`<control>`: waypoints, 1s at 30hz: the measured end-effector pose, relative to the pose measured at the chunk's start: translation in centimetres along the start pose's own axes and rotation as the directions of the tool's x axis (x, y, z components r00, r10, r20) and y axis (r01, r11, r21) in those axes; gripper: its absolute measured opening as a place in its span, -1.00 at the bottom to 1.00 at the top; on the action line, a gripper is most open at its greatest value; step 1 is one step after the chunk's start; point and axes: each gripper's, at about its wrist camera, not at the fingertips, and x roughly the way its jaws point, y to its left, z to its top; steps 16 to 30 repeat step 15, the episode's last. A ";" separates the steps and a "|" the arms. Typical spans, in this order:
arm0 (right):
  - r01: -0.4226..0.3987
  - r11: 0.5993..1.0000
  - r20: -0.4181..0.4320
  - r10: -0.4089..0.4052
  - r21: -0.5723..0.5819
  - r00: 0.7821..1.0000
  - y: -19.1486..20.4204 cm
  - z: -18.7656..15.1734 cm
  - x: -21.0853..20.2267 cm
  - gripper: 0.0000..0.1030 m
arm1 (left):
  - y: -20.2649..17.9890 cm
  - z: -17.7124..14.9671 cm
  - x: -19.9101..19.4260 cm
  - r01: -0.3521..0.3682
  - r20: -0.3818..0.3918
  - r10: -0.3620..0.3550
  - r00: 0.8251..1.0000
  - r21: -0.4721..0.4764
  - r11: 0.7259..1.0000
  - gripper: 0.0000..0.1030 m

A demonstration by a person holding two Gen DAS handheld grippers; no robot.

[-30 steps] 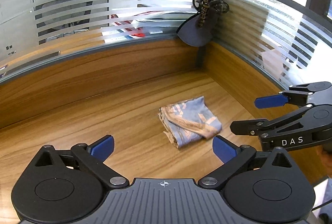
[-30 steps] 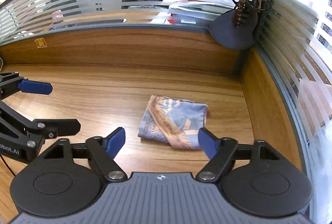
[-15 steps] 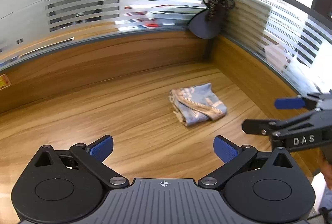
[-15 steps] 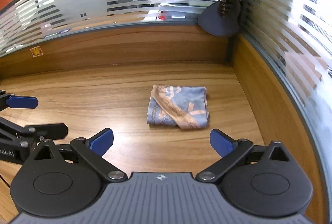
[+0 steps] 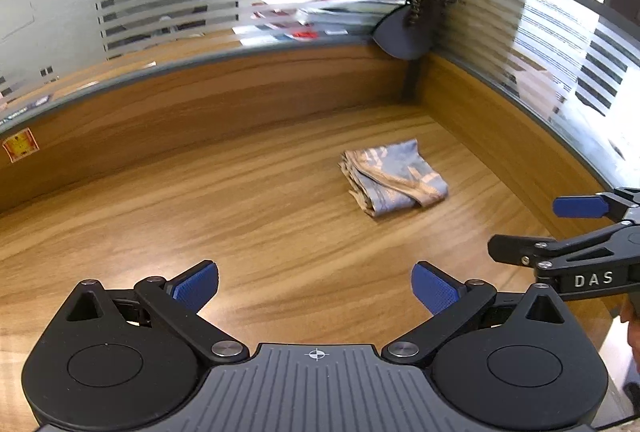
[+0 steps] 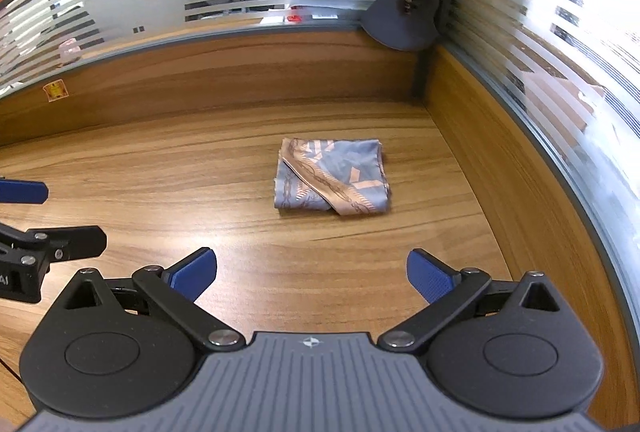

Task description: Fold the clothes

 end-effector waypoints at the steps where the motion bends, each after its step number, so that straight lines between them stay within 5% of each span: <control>1: 0.003 1.000 -0.001 -0.003 0.002 1.000 0.0 -0.1 0.0 0.98 | -0.1 0.0 0.0 0.000 -0.003 0.000 1.000 0.004 1.000 1.00; 30: 0.003 1.000 -0.007 -0.003 0.000 1.000 0.3 -0.2 0.6 0.98 | -1.6 -0.2 -0.3 -0.014 0.002 0.013 1.000 0.073 0.997 1.00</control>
